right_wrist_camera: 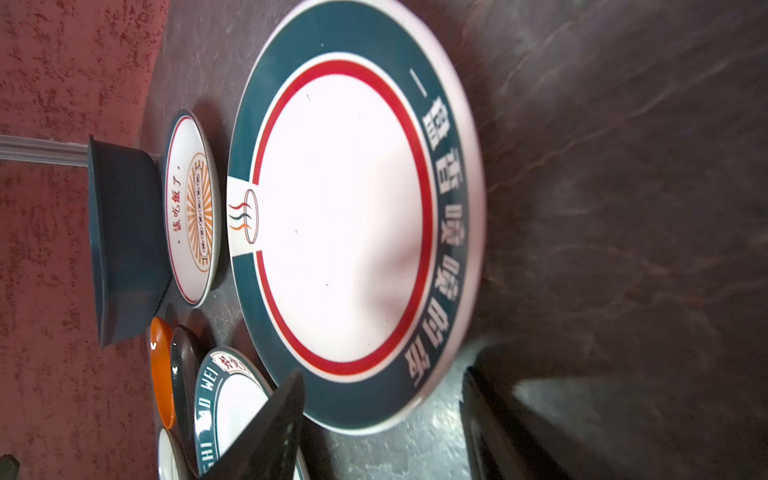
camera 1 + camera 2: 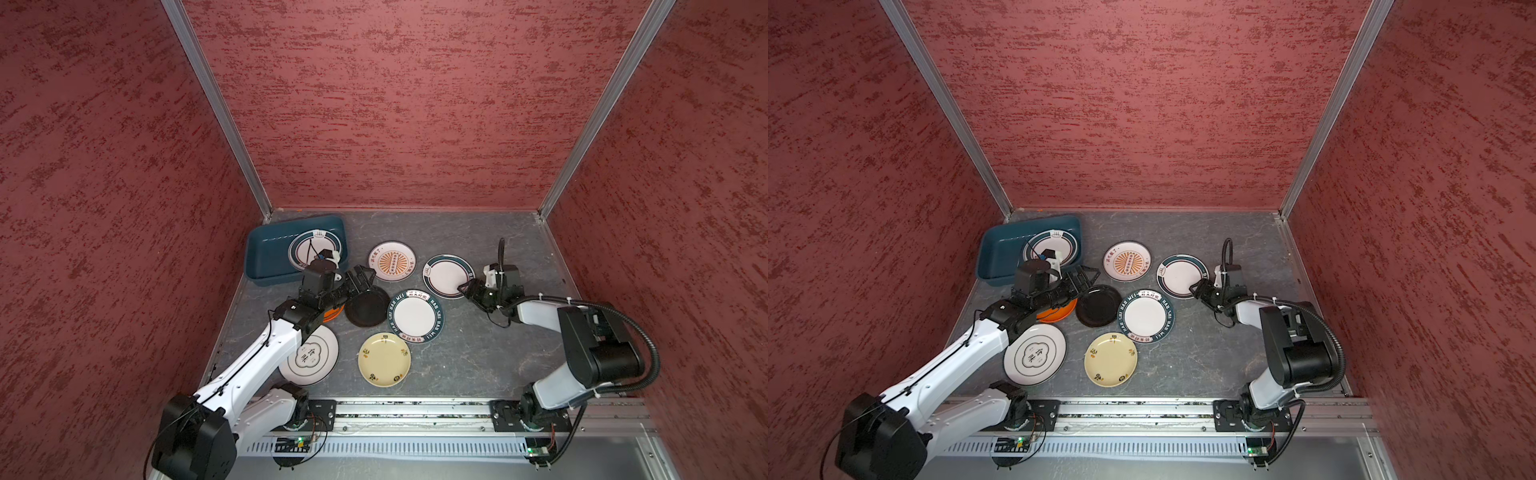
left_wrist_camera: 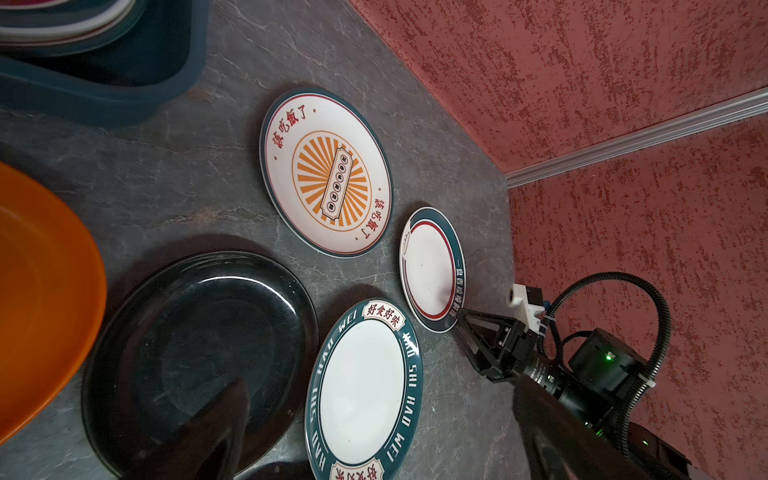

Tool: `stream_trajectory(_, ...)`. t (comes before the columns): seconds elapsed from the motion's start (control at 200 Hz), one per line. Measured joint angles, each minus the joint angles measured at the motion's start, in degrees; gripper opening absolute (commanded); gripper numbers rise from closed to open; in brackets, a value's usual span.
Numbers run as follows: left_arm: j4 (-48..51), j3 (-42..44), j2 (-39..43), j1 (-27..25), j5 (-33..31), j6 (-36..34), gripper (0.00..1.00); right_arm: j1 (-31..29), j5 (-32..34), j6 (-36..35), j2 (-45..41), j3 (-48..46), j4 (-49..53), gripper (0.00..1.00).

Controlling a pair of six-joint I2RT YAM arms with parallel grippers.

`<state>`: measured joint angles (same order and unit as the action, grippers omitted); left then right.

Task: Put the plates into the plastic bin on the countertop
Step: 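Grip the green-rimmed plate rim with the right gripper and tilt it up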

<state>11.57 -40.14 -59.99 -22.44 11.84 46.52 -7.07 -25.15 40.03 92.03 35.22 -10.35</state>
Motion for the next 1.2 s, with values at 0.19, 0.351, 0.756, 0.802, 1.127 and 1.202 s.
stream_trajectory(0.19,0.24,-0.52,-1.42,-0.52,-0.15,0.04,0.99,1.03,-1.14,1.64,2.16,-0.02,-3.37,0.41)
stream_trajectory(0.351,0.42,-1.01,-1.79,-0.74,-0.48,0.15,1.0,1.84,-1.27,3.1,3.3,-0.15,-4.42,0.27)
stream_trajectory(0.756,1.07,-1.01,-1.79,-0.74,-1.44,0.15,0.99,3.56,-1.64,5.42,4.2,-1.14,-8.22,0.09)
stream_trajectory(0.802,1.09,-1.01,-1.79,-0.74,-1.44,0.15,0.99,3.74,-1.75,5.86,4.13,-1.25,-8.7,0.08)
stream_trajectory(1.127,1.2,-1.01,-1.84,-0.76,-1.44,0.15,0.99,4.31,-1.88,6.47,1.84,-2.54,-9.55,0.04)
stream_trajectory(1.202,1.2,-1.01,-1.84,-0.76,-1.42,0.15,0.99,4.35,-1.81,6.47,1.01,-2.95,-9.4,0.03)
